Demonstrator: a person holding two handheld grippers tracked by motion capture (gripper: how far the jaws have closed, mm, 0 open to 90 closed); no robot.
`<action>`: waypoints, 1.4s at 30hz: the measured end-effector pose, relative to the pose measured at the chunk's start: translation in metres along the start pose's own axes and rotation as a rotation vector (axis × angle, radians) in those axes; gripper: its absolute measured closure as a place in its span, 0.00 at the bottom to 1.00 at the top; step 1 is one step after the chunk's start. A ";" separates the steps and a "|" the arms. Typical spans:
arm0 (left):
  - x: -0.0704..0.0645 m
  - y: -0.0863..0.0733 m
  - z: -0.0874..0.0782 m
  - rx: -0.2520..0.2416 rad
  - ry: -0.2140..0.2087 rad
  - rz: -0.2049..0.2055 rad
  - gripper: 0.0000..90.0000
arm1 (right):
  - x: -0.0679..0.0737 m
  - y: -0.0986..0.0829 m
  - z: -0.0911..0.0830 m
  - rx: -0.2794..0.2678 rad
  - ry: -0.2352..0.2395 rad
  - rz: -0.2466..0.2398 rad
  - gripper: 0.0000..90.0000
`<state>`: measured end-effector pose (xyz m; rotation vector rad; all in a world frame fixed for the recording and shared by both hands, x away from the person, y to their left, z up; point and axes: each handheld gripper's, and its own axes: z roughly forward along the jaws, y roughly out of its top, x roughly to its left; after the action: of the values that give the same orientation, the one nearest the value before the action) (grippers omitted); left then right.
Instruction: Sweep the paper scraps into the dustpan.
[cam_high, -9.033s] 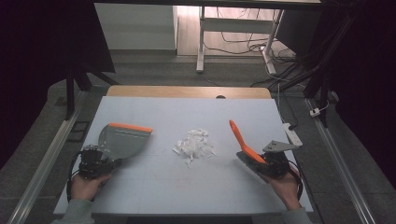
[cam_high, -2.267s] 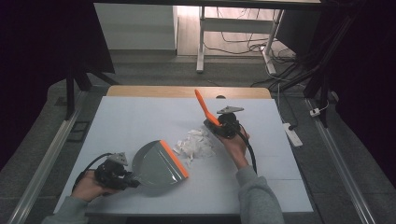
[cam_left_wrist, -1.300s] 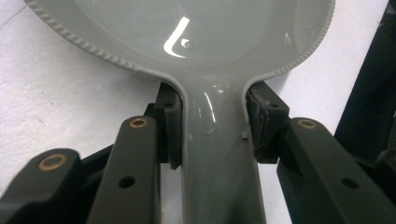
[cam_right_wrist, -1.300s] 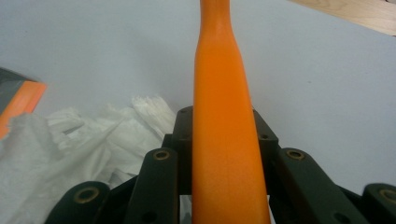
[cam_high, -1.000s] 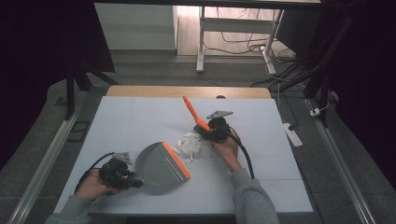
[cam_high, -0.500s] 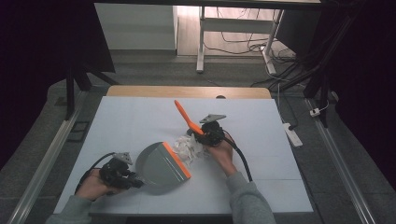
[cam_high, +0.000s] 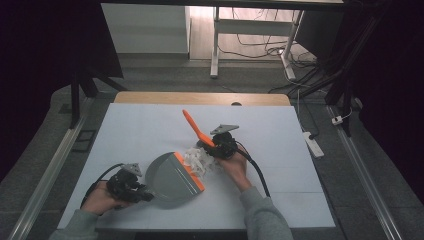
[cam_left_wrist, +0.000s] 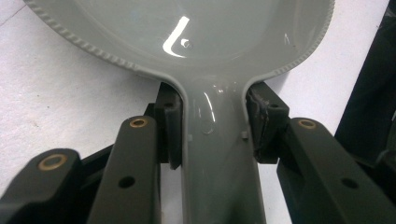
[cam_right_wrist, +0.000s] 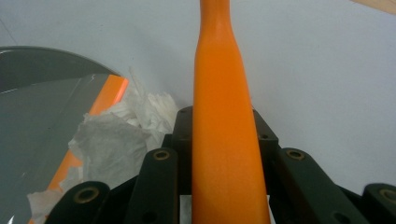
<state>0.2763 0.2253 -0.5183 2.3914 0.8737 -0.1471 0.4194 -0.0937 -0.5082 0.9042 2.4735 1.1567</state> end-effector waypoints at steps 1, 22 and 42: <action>0.000 0.000 0.000 0.000 0.000 0.000 0.68 | 0.001 0.000 0.000 -0.001 0.003 0.000 0.79; 0.000 0.000 0.001 -0.002 -0.002 -0.003 0.68 | 0.025 0.002 0.007 -0.011 0.050 -0.031 0.79; 0.000 0.001 0.001 -0.004 -0.003 -0.008 0.68 | 0.064 0.005 0.011 -0.012 0.109 -0.091 0.79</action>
<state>0.2769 0.2242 -0.5186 2.3841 0.8817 -0.1522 0.3774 -0.0434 -0.5101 0.7358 2.5616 1.2189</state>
